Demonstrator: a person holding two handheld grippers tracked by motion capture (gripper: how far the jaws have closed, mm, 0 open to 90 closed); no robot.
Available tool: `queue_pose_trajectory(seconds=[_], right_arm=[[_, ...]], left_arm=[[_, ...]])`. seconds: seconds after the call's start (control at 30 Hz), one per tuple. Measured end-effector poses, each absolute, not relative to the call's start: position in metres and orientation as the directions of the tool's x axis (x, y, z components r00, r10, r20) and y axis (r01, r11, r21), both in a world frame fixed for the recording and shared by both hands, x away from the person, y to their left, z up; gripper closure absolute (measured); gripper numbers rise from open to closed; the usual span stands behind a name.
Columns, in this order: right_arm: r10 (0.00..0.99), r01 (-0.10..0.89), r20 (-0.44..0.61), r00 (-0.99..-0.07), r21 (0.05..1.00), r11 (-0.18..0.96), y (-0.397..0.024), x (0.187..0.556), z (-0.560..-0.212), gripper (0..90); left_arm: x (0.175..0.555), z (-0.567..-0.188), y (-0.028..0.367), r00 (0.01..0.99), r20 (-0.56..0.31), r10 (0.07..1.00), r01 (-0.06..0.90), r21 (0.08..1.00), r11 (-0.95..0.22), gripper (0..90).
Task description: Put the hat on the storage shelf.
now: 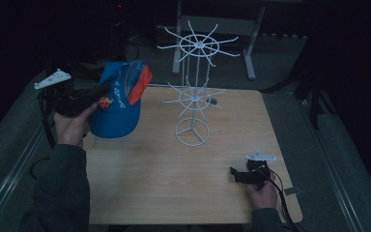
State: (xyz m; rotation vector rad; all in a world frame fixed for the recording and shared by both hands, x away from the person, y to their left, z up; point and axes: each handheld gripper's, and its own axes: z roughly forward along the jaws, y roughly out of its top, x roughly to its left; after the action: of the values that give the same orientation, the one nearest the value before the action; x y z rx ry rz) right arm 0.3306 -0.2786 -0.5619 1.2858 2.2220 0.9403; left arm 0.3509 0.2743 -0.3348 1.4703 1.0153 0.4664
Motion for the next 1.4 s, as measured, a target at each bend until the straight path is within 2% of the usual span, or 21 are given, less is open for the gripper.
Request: queue_pose_trajectory(seconds=[0.97,1.4], right_arm=[[0.869,0.596,-0.012,-0.494,0.723,0.349,-0.279,0.331,-0.562,12.7],[0.869,0.597,-0.012,-0.494,0.723,0.349,-0.279,0.331,-0.562,12.7]], left_arm=[[0.351,-0.308,0.272,0.567,-0.298,0.767,0.268,0.948,0.171,89.6],[0.347,-0.303,0.272,0.579,-0.351,0.736,0.257,0.935,0.243,89.6]])
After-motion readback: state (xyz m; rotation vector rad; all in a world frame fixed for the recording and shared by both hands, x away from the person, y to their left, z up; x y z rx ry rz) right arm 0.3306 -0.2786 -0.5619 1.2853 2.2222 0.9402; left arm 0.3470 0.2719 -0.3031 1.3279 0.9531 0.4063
